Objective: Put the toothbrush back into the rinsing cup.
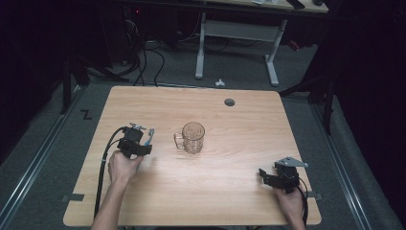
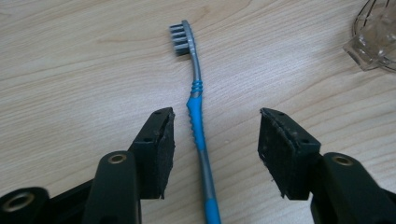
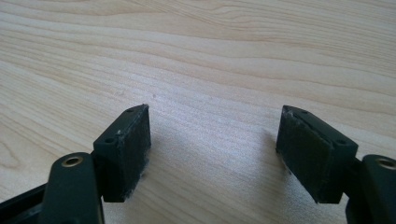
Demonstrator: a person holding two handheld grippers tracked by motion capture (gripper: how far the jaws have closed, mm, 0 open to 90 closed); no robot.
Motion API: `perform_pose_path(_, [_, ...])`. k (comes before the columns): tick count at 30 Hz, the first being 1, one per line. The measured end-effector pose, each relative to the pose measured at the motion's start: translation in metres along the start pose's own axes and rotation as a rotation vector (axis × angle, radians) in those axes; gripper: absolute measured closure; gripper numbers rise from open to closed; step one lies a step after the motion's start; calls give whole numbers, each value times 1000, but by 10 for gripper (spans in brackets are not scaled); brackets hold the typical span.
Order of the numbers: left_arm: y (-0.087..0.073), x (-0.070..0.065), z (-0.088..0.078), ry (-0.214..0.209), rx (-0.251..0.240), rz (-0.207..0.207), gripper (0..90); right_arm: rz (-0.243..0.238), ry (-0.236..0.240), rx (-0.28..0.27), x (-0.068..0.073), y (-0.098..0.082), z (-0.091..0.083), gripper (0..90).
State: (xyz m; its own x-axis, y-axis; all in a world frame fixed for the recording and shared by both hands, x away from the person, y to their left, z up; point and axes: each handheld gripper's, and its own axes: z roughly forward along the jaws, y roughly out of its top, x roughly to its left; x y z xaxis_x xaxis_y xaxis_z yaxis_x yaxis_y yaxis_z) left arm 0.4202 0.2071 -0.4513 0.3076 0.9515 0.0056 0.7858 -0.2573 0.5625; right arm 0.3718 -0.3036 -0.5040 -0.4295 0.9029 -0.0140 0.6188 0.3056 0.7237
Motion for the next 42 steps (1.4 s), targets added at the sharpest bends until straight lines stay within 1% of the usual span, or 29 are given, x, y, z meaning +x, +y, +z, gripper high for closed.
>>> perform_pose_path(1, [0, 0, 0, 0, 0, 0, 475, 0, 0, 0, 0, 0, 0, 265])
perform_pose_path(2, [4, 0, 2, -3, 5, -1, 486, 0, 0, 0, 0, 0, 0, 265])
perform_pose_path(3, [6, 0, 3, 3, 10, 4, 489, 0, 0, 0, 0, 0, 0, 265])
perform_pose_path(4, [6, 0, 3, 3, 10, 4, 498, 0, 0, 0, 0, 0, 0, 265])
perform_pose_path(6, [11, 0, 5, 6, 16, 5, 503, 0, 0, 0, 0, 0, 0, 265])
perform_pose_path(7, [13, 1, 6, 8, 17, 3, 508, 0, 0, 0, 0, 0, 0, 265])
perform_pose_path(8, [15, 2, 8, 1, 17, -5, 520, 0, 0, 0, 0, 0, 0, 265])
perform_pose_path(9, [16, 2, 10, 11, 34, 2, 523, 0, 0, 0, 0, 0, 0, 265])
perform_pose_path(10, [16, 2, 10, 11, 34, 2, 529, 0, 0, 0, 0, 0, 0, 265])
perform_pose_path(11, [18, 2, 13, 12, 47, 6, 536, 0, 0, 0, 0, 0, 0, 265])
perform_pose_path(14, [21, 2, 15, 16, 51, 9, 561, 0, -1, 0, 0, 0, 0, 265])
perform_pose_path(15, [24, 2, 17, 25, 59, 19, 569, 0, 0, 0, 0, 0, 0, 265])
perform_pose_path(16, [25, 2, 19, 25, 63, 20, 576, 0, 0, 0, 0, 0, 0, 265])
perform_pose_path(18, [25, 3, 20, 23, 66, 15, 592, -1, 0, 0, 0, 0, 0, 265])
perform_pose_path(19, [24, 4, 24, 31, 84, 16, 600, 0, -1, 0, 0, 0, 0, 265])
perform_pose_path(20, [24, 4, 24, 31, 84, 16, 603, 0, -1, 0, 0, 0, 0, 265])
perform_pose_path(21, [23, 6, 28, 44, 103, 16, 608, 0, -1, 0, 0, 0, 0, 265])
perform_pose_path(26, [23, 9, 32, 44, 114, 15, 644, 0, -1, 0, 0, 0, 0, 265])
perform_pose_path(30, [22, 10, 38, 43, 138, 13, 661, 0, -1, 0, 0, 0, 0, 265])
perform_pose_path(32, [22, 10, 40, 43, 142, 13, 678, 0, -1, 0, 0, 0, 0, 265])
perform_pose_path(35, [23, 11, 43, 30, 151, 7, 701, 0, -1, 0, 0, 0, 0, 265])
perform_pose_path(42, [22, 16, 43, 13, 155, -12, 756, 0, -1, 0, 0, 0, 0, 265])
